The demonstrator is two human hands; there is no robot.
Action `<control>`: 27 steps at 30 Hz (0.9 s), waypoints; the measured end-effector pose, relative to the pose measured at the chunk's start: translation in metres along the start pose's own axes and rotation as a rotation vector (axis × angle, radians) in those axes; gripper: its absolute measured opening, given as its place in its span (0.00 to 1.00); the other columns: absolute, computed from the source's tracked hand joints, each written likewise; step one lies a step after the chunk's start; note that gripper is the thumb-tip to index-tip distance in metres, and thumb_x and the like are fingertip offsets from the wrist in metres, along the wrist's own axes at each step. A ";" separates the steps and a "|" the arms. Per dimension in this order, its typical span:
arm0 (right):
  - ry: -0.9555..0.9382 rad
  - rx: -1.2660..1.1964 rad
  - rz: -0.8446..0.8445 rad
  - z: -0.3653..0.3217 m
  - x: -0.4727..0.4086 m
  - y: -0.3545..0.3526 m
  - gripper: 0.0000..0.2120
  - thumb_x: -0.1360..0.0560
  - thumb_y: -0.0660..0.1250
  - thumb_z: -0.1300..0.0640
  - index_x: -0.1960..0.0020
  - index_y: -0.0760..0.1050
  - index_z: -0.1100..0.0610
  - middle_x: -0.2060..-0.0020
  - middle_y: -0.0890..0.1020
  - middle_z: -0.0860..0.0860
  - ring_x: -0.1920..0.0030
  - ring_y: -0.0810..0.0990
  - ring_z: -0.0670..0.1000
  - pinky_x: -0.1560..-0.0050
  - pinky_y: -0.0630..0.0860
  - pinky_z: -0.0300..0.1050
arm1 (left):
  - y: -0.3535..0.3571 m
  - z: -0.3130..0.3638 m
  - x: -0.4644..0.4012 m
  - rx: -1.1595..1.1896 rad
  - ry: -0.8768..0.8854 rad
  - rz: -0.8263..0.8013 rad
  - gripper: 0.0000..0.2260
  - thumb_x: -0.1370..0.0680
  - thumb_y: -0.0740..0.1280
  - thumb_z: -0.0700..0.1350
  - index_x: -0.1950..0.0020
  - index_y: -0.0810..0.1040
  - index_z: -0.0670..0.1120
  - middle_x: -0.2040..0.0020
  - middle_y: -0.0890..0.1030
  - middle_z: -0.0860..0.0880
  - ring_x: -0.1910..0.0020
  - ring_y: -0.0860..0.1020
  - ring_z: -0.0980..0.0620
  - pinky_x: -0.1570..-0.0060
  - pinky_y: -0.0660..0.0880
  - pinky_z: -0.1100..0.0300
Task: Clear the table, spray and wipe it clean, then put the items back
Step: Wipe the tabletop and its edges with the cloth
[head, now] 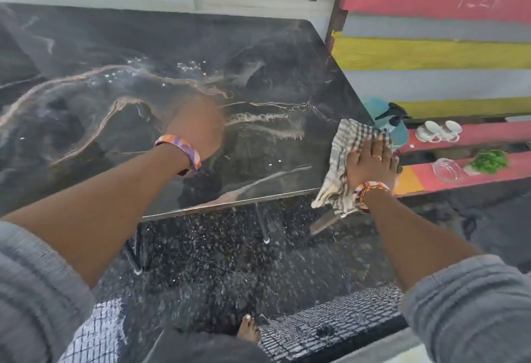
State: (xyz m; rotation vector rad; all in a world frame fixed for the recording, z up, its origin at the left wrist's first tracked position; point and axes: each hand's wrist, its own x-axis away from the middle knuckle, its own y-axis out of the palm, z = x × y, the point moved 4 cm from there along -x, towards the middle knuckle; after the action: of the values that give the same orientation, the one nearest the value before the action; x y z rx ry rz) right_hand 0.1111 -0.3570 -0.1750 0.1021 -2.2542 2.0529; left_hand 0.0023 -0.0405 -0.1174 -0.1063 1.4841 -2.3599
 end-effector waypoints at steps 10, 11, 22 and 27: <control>-0.380 0.026 -0.030 -0.154 0.116 0.027 0.31 0.24 0.40 0.45 0.24 0.47 0.56 0.23 0.48 0.54 0.23 0.48 0.55 0.25 0.44 0.51 | -0.055 -0.091 0.038 0.033 -0.073 0.036 0.11 0.26 0.62 0.36 0.49 0.82 0.40 0.37 0.74 0.38 0.34 0.70 0.40 0.35 0.68 0.54; -0.428 0.017 -0.040 -0.174 0.128 0.030 0.28 0.21 0.42 0.47 0.24 0.47 0.56 0.23 0.48 0.54 0.23 0.47 0.54 0.24 0.44 0.50 | -0.063 -0.103 0.045 0.037 -0.086 0.037 0.11 0.26 0.62 0.36 0.49 0.82 0.40 0.36 0.73 0.38 0.34 0.71 0.40 0.35 0.68 0.55; -0.806 -0.602 -0.330 -0.404 0.310 0.055 0.19 0.23 0.57 0.59 0.33 0.71 0.51 0.38 0.77 0.59 0.38 0.75 0.61 0.38 0.71 0.52 | -0.155 -0.238 0.117 0.027 -0.288 0.055 0.13 0.23 0.63 0.44 0.48 0.82 0.38 0.45 0.80 0.34 0.42 0.76 0.36 0.43 0.71 0.52; -0.380 -1.485 -0.672 -0.424 0.316 0.032 0.15 0.25 0.59 0.66 0.42 0.77 0.58 0.41 0.79 0.62 0.40 0.76 0.56 0.32 0.68 0.55 | -0.185 -0.265 0.120 0.453 -0.564 0.004 0.34 0.31 0.63 0.66 0.43 0.79 0.37 0.42 0.80 0.36 0.41 0.77 0.39 0.39 0.71 0.51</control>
State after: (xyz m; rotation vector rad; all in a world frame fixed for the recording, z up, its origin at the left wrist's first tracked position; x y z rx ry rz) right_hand -0.1972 0.0717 -0.1322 0.9476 -2.7187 -0.1606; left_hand -0.2219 0.2199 -0.0868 -0.5925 0.6763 -2.3263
